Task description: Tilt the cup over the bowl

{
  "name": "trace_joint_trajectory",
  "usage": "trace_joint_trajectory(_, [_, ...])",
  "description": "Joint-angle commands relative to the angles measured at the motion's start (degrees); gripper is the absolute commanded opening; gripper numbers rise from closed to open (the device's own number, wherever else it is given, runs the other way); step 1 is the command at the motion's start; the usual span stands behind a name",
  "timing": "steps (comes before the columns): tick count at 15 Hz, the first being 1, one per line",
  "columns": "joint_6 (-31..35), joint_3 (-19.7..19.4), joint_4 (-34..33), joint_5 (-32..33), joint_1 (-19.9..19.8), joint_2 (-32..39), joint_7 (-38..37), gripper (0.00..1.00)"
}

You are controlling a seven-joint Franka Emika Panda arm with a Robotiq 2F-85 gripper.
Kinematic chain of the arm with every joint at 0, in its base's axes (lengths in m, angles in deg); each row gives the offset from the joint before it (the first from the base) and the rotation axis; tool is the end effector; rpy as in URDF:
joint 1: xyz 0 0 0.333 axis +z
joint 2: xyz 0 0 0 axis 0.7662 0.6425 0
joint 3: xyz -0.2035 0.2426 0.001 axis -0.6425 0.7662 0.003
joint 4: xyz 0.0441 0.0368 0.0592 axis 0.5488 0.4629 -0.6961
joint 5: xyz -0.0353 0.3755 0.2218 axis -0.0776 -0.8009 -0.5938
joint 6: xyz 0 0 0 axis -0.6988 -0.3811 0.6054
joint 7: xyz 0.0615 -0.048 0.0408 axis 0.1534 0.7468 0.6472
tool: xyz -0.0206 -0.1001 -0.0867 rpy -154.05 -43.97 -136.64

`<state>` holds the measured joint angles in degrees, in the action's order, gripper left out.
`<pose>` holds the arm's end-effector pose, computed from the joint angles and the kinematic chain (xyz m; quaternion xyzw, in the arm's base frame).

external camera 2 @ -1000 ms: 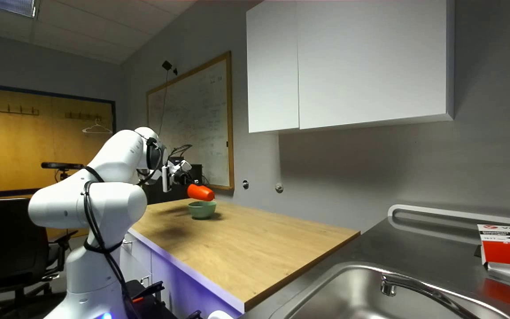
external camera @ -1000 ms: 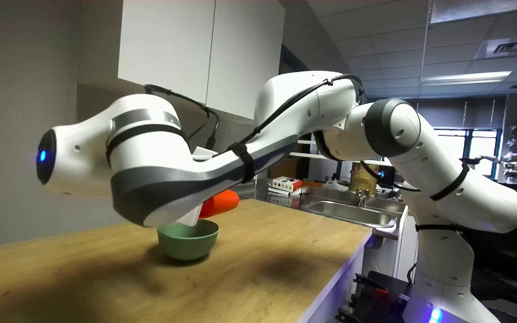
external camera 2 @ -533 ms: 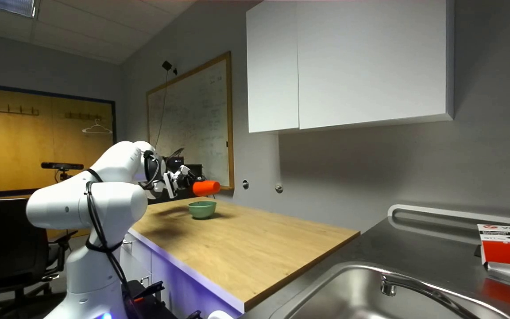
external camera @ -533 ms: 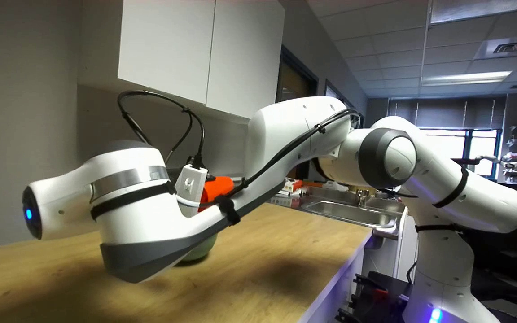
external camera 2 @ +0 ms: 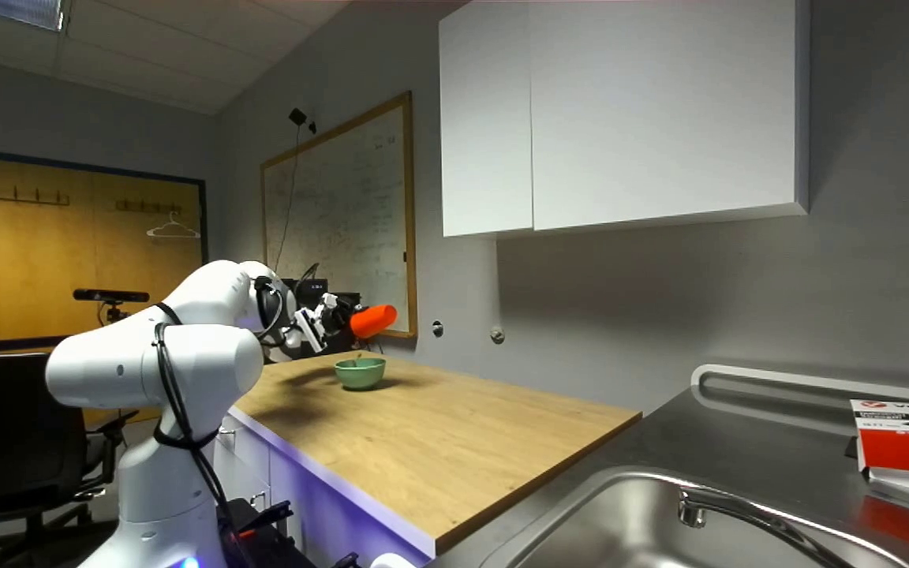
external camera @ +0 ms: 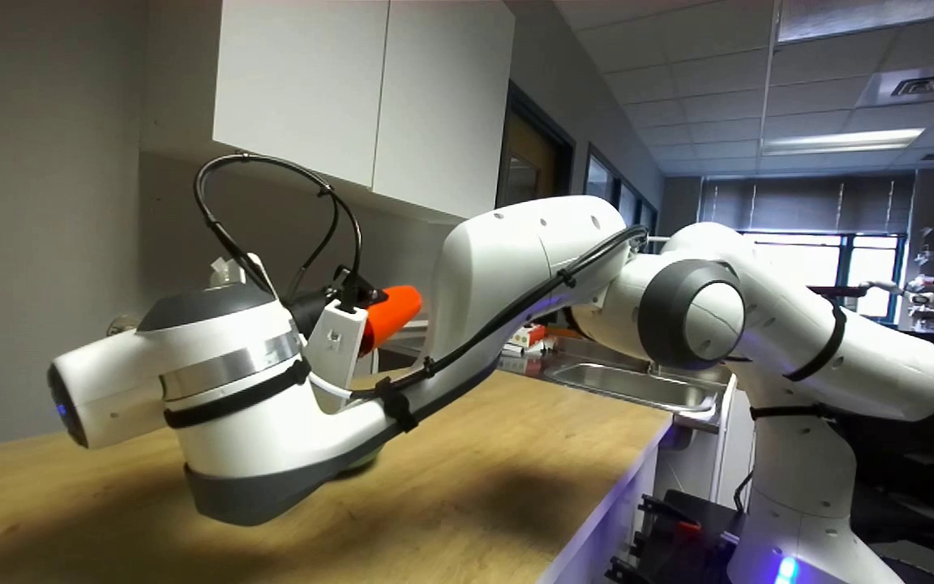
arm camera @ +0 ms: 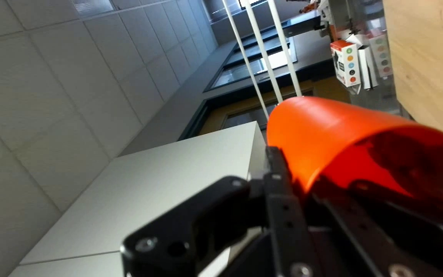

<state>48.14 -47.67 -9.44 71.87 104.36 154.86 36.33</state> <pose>0.5509 0.4704 0.3200 0.6128 -0.1014 0.1935 0.7594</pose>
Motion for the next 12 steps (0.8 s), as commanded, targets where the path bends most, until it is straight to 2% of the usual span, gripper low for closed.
trace_joint_trajectory(1, [-1.72, -2.28, -3.54, 3.37, 0.1, 2.47, 2.72, 0.01])
trace_joint_trajectory(12, [-4.1, -2.05, -4.26, 6.3, -0.51, 3.14, 6.57, 0.02])
